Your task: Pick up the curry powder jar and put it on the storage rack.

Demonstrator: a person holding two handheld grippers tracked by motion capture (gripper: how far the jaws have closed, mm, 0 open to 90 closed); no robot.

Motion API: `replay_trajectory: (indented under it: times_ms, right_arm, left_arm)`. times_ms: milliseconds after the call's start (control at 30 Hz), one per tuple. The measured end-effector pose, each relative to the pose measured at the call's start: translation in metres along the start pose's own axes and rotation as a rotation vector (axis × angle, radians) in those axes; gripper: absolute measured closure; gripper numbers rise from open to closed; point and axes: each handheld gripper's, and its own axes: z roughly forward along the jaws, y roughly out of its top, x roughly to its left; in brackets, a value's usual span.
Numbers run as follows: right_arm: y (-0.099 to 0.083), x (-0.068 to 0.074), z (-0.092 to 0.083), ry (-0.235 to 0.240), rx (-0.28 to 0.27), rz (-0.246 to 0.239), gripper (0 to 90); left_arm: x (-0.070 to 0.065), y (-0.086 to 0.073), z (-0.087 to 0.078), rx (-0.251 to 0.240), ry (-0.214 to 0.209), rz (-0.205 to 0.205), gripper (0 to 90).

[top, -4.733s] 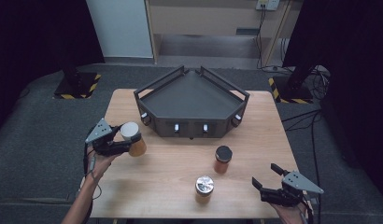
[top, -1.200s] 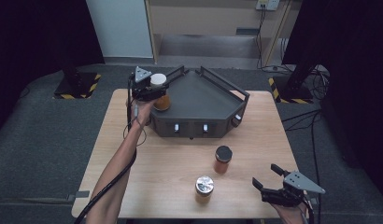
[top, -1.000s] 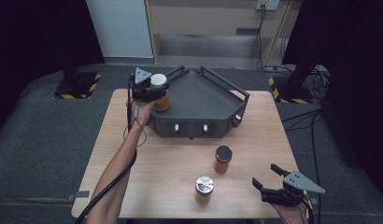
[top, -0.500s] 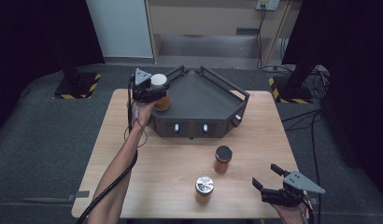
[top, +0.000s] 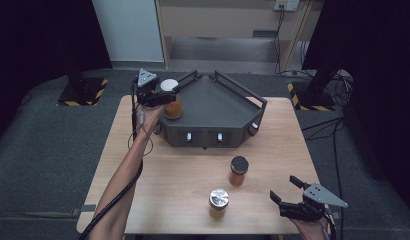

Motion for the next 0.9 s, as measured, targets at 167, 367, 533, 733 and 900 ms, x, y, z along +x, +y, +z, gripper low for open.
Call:
replay_trajectory:
  times_ms: [167, 367, 533, 733, 900]
  right_arm:
    - [0.0, 0.0, 0.0, 0.001, 0.0, 0.0, 8.8]
    - [0.0, 0.0, 0.0, 0.001, 0.0, 0.0, 8.8]
    - [0.0, 0.0, 0.0, 0.004, 0.001, -0.002, 8.8]
    - [0.001, 0.0, 0.0, 0.004, 0.003, -0.003, 8.8]
    - [0.001, 0.001, 0.0, 0.004, 0.004, -0.004, 8.8]
  left_arm:
    - [-0.001, 0.01, -0.009, -0.022, -0.011, 0.009, 9.0]
    - [-0.002, 0.022, -0.022, -0.049, -0.042, 0.018, 8.2]
    - [-0.005, 0.032, -0.032, -0.048, -0.057, 0.032, 6.3]
    - [-0.009, 0.04, -0.045, -0.052, -0.064, 0.047, 5.5]
    - [-0.012, 0.043, -0.057, -0.056, -0.074, 0.063, 5.5]
